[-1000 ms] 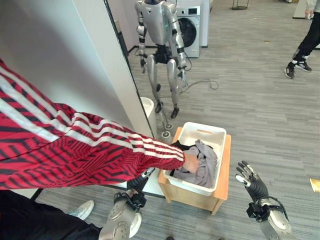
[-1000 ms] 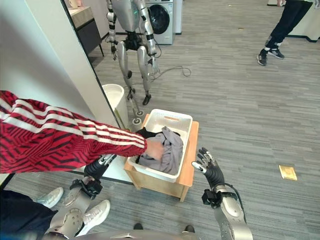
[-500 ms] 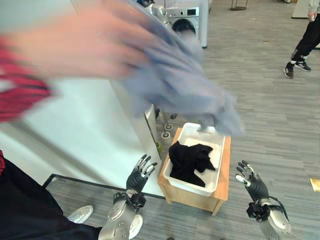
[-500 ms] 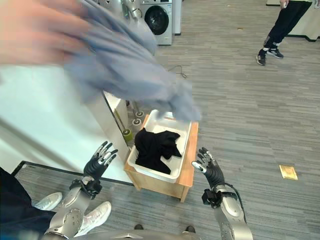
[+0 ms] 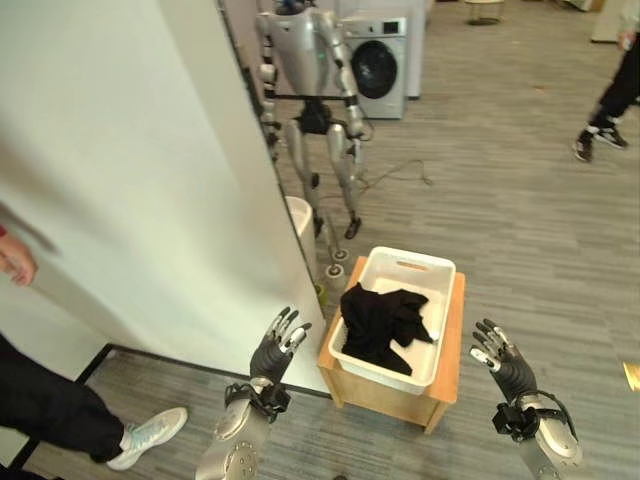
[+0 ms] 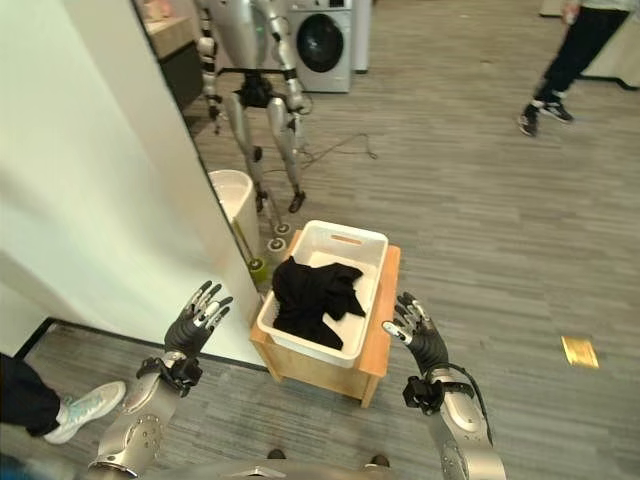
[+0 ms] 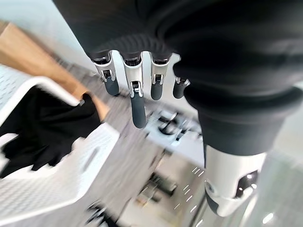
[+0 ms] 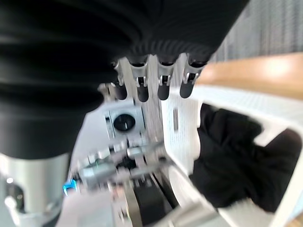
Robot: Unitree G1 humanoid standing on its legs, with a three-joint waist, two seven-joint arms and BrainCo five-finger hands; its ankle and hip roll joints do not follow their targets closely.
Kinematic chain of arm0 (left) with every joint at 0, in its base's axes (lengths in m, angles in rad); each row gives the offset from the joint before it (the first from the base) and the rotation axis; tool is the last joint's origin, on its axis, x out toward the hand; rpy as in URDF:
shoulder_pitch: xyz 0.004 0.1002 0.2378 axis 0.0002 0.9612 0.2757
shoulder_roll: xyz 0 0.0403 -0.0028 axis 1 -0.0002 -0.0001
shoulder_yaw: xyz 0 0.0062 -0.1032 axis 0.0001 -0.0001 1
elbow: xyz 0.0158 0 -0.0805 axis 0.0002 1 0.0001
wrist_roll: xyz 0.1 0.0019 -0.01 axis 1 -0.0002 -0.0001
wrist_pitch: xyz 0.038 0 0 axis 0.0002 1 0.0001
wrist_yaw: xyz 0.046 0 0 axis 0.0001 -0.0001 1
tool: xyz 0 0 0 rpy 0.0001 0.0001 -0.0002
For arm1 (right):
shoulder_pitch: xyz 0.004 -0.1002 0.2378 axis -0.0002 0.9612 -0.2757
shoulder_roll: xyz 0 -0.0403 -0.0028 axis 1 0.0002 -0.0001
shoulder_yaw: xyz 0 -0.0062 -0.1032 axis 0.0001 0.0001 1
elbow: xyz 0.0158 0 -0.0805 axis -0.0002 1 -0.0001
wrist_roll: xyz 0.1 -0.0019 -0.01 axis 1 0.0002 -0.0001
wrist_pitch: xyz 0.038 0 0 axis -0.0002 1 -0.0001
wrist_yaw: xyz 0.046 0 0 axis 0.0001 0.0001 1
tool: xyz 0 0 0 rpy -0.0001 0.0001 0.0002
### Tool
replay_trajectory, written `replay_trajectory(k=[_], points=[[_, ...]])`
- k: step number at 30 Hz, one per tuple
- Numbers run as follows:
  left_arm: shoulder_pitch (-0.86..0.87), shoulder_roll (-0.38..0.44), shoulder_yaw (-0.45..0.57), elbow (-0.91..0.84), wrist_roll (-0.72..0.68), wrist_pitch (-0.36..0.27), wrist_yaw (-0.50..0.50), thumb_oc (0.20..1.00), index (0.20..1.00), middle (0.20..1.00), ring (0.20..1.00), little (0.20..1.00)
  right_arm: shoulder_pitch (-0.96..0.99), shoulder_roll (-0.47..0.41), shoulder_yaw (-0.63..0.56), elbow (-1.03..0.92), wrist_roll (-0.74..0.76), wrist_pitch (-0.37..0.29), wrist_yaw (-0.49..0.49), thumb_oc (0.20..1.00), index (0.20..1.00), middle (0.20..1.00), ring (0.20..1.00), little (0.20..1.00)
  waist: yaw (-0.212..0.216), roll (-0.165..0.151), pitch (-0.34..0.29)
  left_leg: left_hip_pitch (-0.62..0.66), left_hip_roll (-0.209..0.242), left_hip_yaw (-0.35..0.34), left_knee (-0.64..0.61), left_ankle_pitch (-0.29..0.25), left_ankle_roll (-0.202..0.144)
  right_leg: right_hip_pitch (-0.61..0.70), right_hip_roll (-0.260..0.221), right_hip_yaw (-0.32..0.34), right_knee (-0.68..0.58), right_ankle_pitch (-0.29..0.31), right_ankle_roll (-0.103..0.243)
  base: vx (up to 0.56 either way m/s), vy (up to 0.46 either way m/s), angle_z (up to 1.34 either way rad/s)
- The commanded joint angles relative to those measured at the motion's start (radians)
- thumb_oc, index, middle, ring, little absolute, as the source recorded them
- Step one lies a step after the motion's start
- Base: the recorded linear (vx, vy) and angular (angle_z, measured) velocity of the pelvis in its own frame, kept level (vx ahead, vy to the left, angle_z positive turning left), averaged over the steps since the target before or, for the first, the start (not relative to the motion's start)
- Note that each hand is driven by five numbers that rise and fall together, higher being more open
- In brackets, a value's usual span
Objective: Pick up bed clothes into laundry basket.
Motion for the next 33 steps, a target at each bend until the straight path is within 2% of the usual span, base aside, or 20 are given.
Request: replay_trajectory(k=[1, 3, 7, 8, 10, 11, 13, 14, 16, 17, 18, 19, 20, 22, 23, 24, 28, 31, 32, 33], points=[[-0.079, 0.070, 0.048, -0.055, -0.032, -0.067, -0.021, 1.000, 1.000, 1.000, 1.000, 1.000, -0.142, -0.038, 0.005, -0.026, -0.005, -0.070, 0.010, 1.000, 1.000, 1.000, 1.000, 1.000, 0.055, -0.049, 0.038, -0.141, -0.005, -0.081, 0.086, 0.077, -0.046, 0.023, -0.007, -0.031, 0.050, -0.097, -0.039, -0.12, -0.051, 1.02], [-0.060, 0.077, 0.065, -0.073, -0.041, -0.069, -0.034, 1.000, 1.000, 1.000, 1.000, 1.000, -0.218, -0.065, -0.006, -0.025, 0.000, -0.089, -0.018, 1.000, 1.000, 1.000, 1.000, 1.000, 0.094, -0.055, 0.065, -0.208, 0.011, -0.038, 0.173, 0.073, -0.054, 0.045, -0.021, -0.132, 0.034, -0.087, -0.037, -0.10, -0.031, 1.49], [-0.047, 0.073, 0.109, -0.060, -0.038, -0.062, -0.023, 1.000, 1.000, 1.000, 1.000, 1.000, -0.235, -0.063, -0.018, -0.072, 0.001, -0.097, -0.032, 1.000, 1.000, 1.000, 1.000, 1.000, 0.054, -0.075, 0.047, -0.137, 0.149, 0.409, 0.285, -0.026, -0.028, 0.044, -0.037, -0.253, 0.048, -0.115, -0.059, -0.06, 0.021, 1.35], [-0.048, 0.071, 0.111, -0.061, -0.040, -0.058, -0.020, 1.000, 1.000, 1.000, 1.000, 1.000, -0.225, -0.056, -0.019, -0.078, 0.003, -0.098, -0.036, 1.000, 1.000, 1.000, 1.000, 1.000, 0.060, -0.069, 0.040, -0.130, 0.143, 0.420, 0.280, -0.061, -0.021, 0.041, -0.038, -0.273, 0.063, -0.134, -0.067, 0.03, 0.116, 1.34], [-0.046, 0.061, 0.111, -0.078, -0.050, -0.063, -0.017, 1.000, 1.000, 1.000, 1.000, 1.000, -0.205, -0.045, -0.023, -0.085, -0.001, -0.092, -0.026, 1.000, 1.000, 1.000, 1.000, 1.000, 0.074, -0.044, 0.023, -0.130, 0.090, 0.360, 0.194, -0.037, -0.006, 0.049, -0.052, -0.322, 0.132, -0.143, -0.064, 0.17, 0.228, 1.84], [-0.049, 0.060, 0.117, -0.080, -0.043, -0.066, -0.011, 1.000, 1.000, 1.000, 1.000, 1.000, -0.204, -0.041, -0.023, -0.079, -0.024, -0.091, -0.014, 1.000, 1.000, 1.000, 1.000, 1.000, 0.074, -0.042, 0.018, -0.125, 0.048, 0.317, 0.179, -0.049, 0.022, 0.033, -0.103, -0.352, 0.270, -0.151, -0.049, 0.24, 0.271, 1.40], [-0.065, 0.072, 0.115, -0.098, -0.033, -0.078, 0.007, 1.000, 1.000, 1.000, 1.000, 1.000, -0.206, -0.025, -0.022, -0.057, -0.022, -0.089, -0.020, 1.000, 1.000, 1.000, 1.000, 1.000, 0.050, -0.041, 0.026, -0.094, -0.012, 0.241, 0.173, -0.090, 0.070, -0.036, -0.187, -0.285, 0.514, -0.100, -0.009, 0.23, 0.219, 1.53], [-0.079, 0.082, 0.101, -0.091, -0.028, -0.086, 0.011, 1.000, 1.000, 1.000, 1.000, 1.000, -0.206, -0.019, -0.021, -0.049, -0.016, -0.091, -0.017, 1.000, 1.000, 1.000, 1.000, 1.000, 0.014, -0.047, 0.038, -0.083, -0.038, 0.192, 0.159, -0.088, 0.083, -0.116, -0.186, -0.148, 0.616, -0.076, 0.012, 0.03, 0.041, 2.55], [-0.100, 0.084, 0.081, -0.081, -0.018, -0.106, 0.018, 1.000, 1.000, 1.000, 1.000, 1.000, -0.197, -0.032, -0.038, -0.043, 0.002, -0.091, -0.007, 1.000, 1.000, 1.000, 1.000, 1.000, -0.032, -0.028, 0.050, -0.083, -0.034, 0.098, 0.148, -0.062, 0.086, -0.193, -0.064, 0.099, 0.581, -0.110, -0.018, 0.00, -0.087, 2.42], [-0.102, 0.082, 0.079, -0.088, -0.019, -0.108, 0.021, 1.000, 1.000, 1.000, 1.000, 1.000, -0.191, -0.038, -0.044, -0.052, 0.011, -0.095, 0.003, 1.000, 1.000, 1.000, 1.000, 1.000, -0.039, -0.026, 0.050, -0.083, -0.042, 0.049, 0.148, -0.058, 0.083, -0.191, -0.036, 0.175, 0.552, -0.131, -0.024, 0.07, -0.078, 1.34], [-0.102, 0.082, 0.080, -0.089, -0.019, -0.107, 0.021, 1.000, 1.000, 1.000, 1.000, 1.000, -0.191, -0.038, -0.044, -0.052, 0.011, -0.095, 0.003, 1.000, 1.000, 1.000, 1.000, 1.000, -0.039, -0.024, 0.048, -0.086, -0.039, 0.048, 0.147, -0.055, 0.082, -0.192, -0.032, 0.173, 0.547, -0.127, -0.026, 0.09, -0.236, 1.42], [-0.096, 0.090, 0.087, -0.120, -0.023, -0.105, 0.012, 1.000, 1.000, 1.000, 1.000, 1.000, -0.177, -0.051, -0.073, -0.048, 0.010, -0.109, 0.007, 1.000, 1.000, 1.000, 1.000, 1.000, -0.050, -0.017, 0.052, -0.092, -0.043, -0.056, 0.149, -0.057, 0.071, -0.194, -0.062, 0.299, 0.481, -0.127, -0.027, 0.05, -0.193, 1.63], [-0.096, 0.089, 0.087, -0.120, -0.023, -0.105, 0.012, 1.000, 1.000, 1.000, 1.000, 1.000, -0.177, -0.051, -0.073, -0.047, 0.011, -0.109, 0.007, 1.000, 1.000, 1.000, 1.000, 1.000, -0.051, -0.015, 0.049, -0.096, -0.041, -0.058, 0.149, -0.054, 0.070, -0.195, -0.060, 0.296, 0.476, -0.122, -0.028, 0.15, -0.342, 1.73], [-0.101, 0.097, 0.085, -0.106, -0.019, -0.117, -0.003, 1.000, 1.000, 1.000, 1.000, 1.000, -0.146, -0.058, -0.137, -0.021, 0.026, -0.124, 0.004, 1.000, 1.000, 1.000, 1.000, 1.000, -0.112, -0.038, 0.047, -0.094, -0.059, -0.230, 0.148, -0.058, 0.057, -0.178, 0.031, 0.640, 0.336, -0.147, -0.010, 0.14, -0.300, 1.79], [-0.111, 0.098, 0.082, -0.095, -0.017, -0.119, -0.005, 1.000, 1.000, 1.000, 1.000, 1.000, -0.138, -0.062, -0.149, -0.007, 0.029, -0.128, 0.004, 1.000, 1.000, 1.000, 1.000, 1.000, -0.107, -0.046, 0.047, -0.100, -0.063, -0.270, 0.143, -0.053, 0.046, -0.182, 0.066, 0.696, 0.320, -0.148, -0.010, 0.01, -0.314, 2.67], [-0.113, 0.098, 0.081, -0.098, -0.006, -0.119, -0.008, 1.000, 1.000, 1.000, 1.000, 1.000, -0.135, -0.061, -0.156, -0.004, 0.034, -0.132, 0.002, 1.000, 1.000, 1.000, 1.000, 1.000, -0.103, -0.059, 0.051, -0.106, -0.069, -0.312, 0.148, -0.054, 0.040, -0.171, 0.082, 0.701, 0.302, -0.141, -0.014, -0.05, -0.328, 2.36], [-0.056, 0.079, 0.139, -0.133, -0.005, -0.126, -0.009, 1.000, 1.000, 1.000, 1.000, 1.000, -0.127, -0.070, -0.163, -0.016, 0.069, -0.136, 0.038, 1.000, 1.000, 1.000, 1.000, 1.000, -0.059, -0.086, 0.047, -0.149, 0.000, -0.383, 0.121, 0.024, -0.037, -0.104, 0.078, 0.542, 0.161, -0.133, -0.049, -0.07, -0.425, 1.24], [-0.028, 0.063, 0.160, -0.137, -0.010, -0.122, -0.014, 1.000, 1.000, 1.000, 1.000, 1.000, -0.115, -0.092, -0.169, -0.019, 0.076, -0.138, 0.052, 1.000, 1.000, 1.000, 1.000, 1.000, -0.057, -0.095, 0.062, -0.183, 0.028, -0.379, 0.136, 0.052, -0.056, -0.065, 0.080, 0.468, 0.117, -0.122, -0.060, -0.16, -0.304, 0.94], [-0.038, 0.051, 0.169, -0.099, -0.020, -0.111, -0.006, 1.000, 1.000, 1.000, 1.000, 1.000, -0.120, -0.117, -0.171, -0.039, 0.067, -0.135, 0.044, 1.000, 1.000, 1.000, 1.000, 1.000, -0.091, -0.122, 0.083, -0.204, 0.090, -0.026, 0.285, -0.010, -0.011, -0.079, 0.055, 0.344, 0.129, -0.109, -0.069, -0.25, -0.212, 1.05], [-0.039, 0.051, 0.169, -0.099, -0.020, -0.111, -0.006, 1.000, 1.000, 1.000, 1.000, 1.000, -0.120, -0.117, -0.171, -0.039, 0.067, -0.135, 0.044, 1.000, 1.000, 1.000, 1.000, 1.000, -0.090, -0.121, 0.082, -0.206, 0.092, -0.024, 0.285, -0.008, -0.011, -0.082, 0.056, 0.346, 0.128, -0.107, -0.069, -0.34, -0.313, 2.26]])
